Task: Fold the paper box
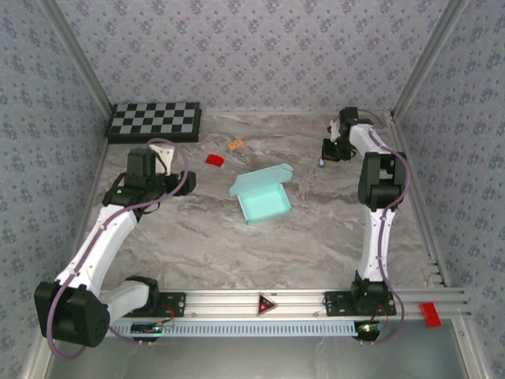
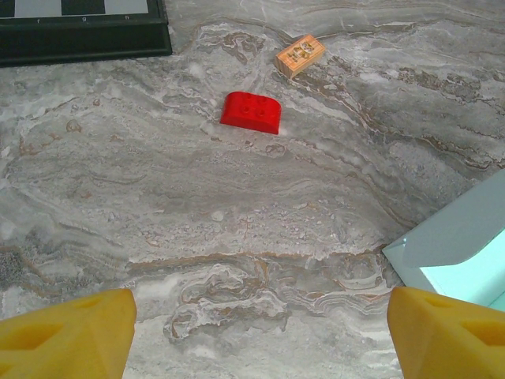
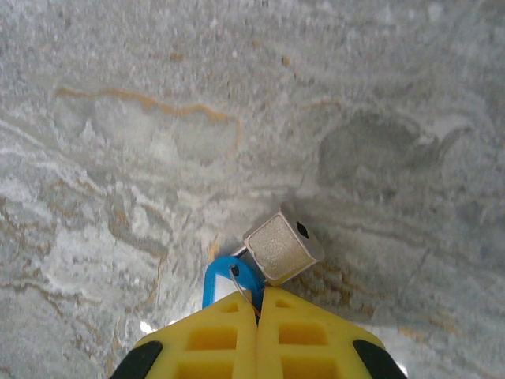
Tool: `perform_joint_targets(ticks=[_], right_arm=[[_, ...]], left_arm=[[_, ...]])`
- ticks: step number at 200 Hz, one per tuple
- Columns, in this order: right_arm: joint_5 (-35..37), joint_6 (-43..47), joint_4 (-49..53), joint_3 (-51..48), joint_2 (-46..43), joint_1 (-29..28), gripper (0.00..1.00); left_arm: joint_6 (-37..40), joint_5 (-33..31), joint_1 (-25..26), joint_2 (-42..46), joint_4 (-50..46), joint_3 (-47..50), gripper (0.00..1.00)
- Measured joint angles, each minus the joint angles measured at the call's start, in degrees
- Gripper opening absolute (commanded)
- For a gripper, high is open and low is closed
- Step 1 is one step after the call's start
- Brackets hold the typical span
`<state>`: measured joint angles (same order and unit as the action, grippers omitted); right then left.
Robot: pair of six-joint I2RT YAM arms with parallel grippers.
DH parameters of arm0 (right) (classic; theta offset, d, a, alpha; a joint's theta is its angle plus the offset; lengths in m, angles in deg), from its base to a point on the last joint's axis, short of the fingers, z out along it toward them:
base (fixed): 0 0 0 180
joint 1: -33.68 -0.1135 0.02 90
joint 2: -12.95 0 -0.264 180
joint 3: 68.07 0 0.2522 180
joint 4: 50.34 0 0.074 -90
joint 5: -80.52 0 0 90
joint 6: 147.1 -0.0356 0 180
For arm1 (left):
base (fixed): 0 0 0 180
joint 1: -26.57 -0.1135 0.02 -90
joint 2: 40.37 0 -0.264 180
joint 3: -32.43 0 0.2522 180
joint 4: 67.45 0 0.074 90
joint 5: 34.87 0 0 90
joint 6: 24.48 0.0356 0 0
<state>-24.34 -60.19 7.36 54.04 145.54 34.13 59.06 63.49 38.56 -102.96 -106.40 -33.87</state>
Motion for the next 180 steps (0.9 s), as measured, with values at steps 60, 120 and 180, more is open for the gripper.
perform_joint_targets(ticks=[60,120,180], right_arm=[[0.1,-0.1,-3.2,-12.3,-10.3,0.0,0.00],[0.3,-1.6,-10.1,-28.8,-26.3,0.0,0.00],[0.8,-4.7,-14.4,-47.0,-47.5,-0.9,0.00]], left_arm=[[0.0,0.2,0.0,-0.1,-0.2,0.0,0.83],[0.0,0.5,0.0,-0.1,-0.2,0.0,0.83],[0.5,1.1,0.0,-0.1,-0.2,0.0,0.84]])
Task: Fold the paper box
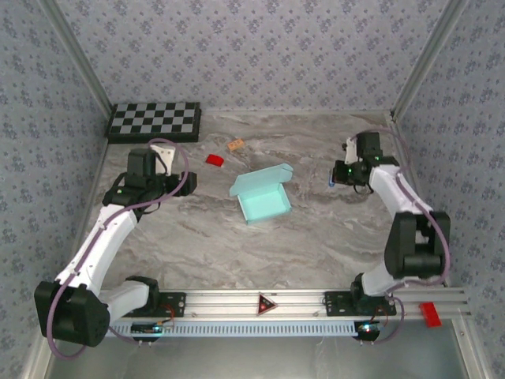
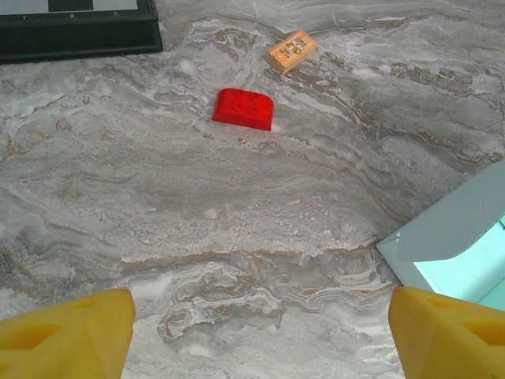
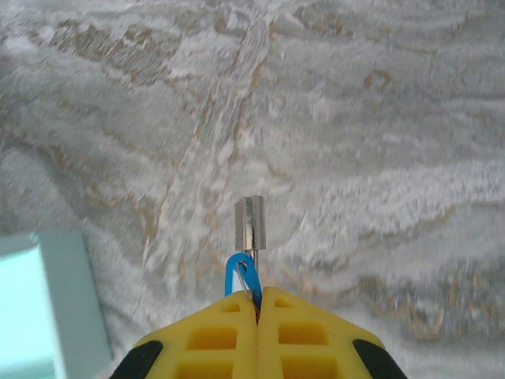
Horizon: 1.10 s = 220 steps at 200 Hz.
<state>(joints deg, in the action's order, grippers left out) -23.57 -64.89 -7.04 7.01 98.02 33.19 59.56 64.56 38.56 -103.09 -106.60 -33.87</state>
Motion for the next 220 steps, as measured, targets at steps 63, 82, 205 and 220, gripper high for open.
perform_joint_targets(ticks=[63,82,205,220], right_arm=[[0.4,-4.3,-0.7,-12.6,-19.1,-7.7,0.00],[1.2,-5.6,-1.4,-15.0,-22.2,-11.6,0.00],[4.6,-16.8,-19.2,-19.1,-14.3,-30.6,0.00],[6.2,-18.6,-21.7,-19.1,-12.5,-32.4,0.00]], left_arm=[[0.5,0.0,0.0,0.0,0.0,0.0,0.84],[0.5,0.0,0.0,0.0,0.0,0.0,0.84],[0.5,0.0,0.0,-0.1,0.0,0.0,0.84],[0.5,0.0,0.0,-0.1,0.0,0.0,0.84]])
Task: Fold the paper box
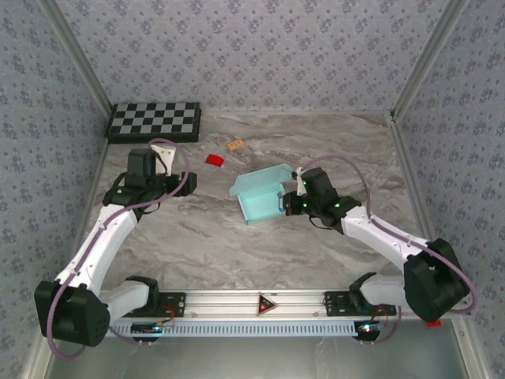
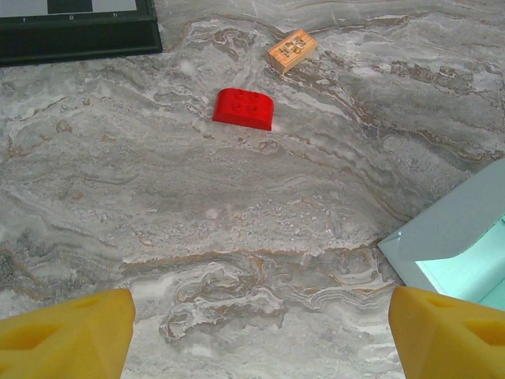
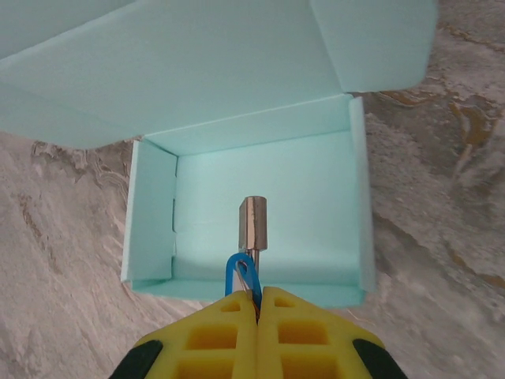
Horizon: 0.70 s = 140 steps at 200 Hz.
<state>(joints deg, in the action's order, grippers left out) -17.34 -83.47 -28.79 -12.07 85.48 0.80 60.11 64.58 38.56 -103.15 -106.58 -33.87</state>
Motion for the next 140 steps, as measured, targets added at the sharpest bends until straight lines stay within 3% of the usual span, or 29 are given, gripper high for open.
perform_joint_targets(ticks=[72,140], right_arm=[[11.1,-7.6,-11.5,-4.7,1.8,-7.5,0.00],[16.0,-12.3,-19.1,-7.4,6.4,-9.6,0.00]], left_arm=[[0.0,0.0,0.0,0.0,0.0,0.0,0.84],[0.0,0.2,0.0,-0.7,0.0,0.0,0.84]])
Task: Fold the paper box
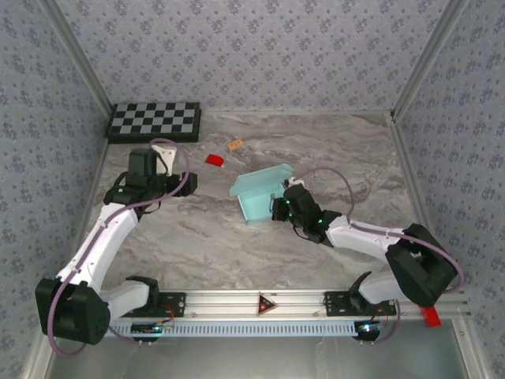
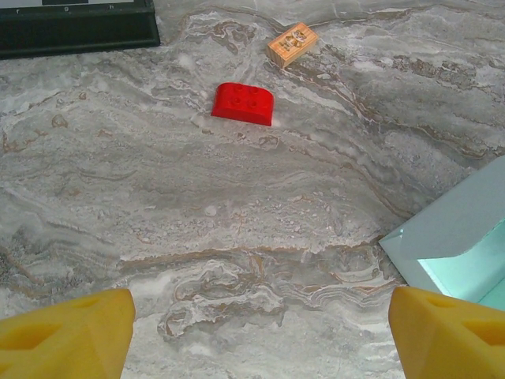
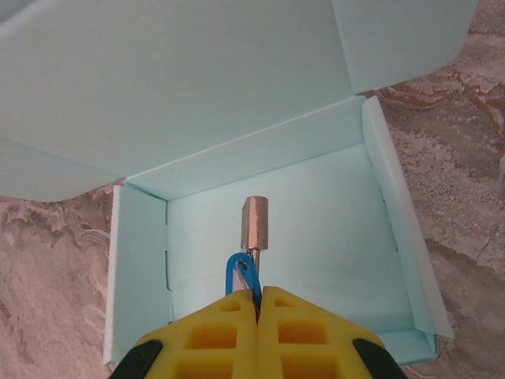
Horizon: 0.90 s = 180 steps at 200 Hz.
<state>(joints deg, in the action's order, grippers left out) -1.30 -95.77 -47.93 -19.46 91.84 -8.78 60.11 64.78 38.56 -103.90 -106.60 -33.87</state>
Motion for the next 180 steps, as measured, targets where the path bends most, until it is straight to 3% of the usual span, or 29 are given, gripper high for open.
perform_joint_targets(ticks=[153,180], right_arm=[[2.0,-6.1,-7.3,2.3,11.5,-0.3,0.00],[1.8,-6.4,-7.4,3.0,12.2,-0.3,0.09]], left_arm=[[0.0,0.0,0.0,0.0,0.0,0.0,0.84],[0.0,0.0,0.0,0.0,0.0,0.0,0.84]])
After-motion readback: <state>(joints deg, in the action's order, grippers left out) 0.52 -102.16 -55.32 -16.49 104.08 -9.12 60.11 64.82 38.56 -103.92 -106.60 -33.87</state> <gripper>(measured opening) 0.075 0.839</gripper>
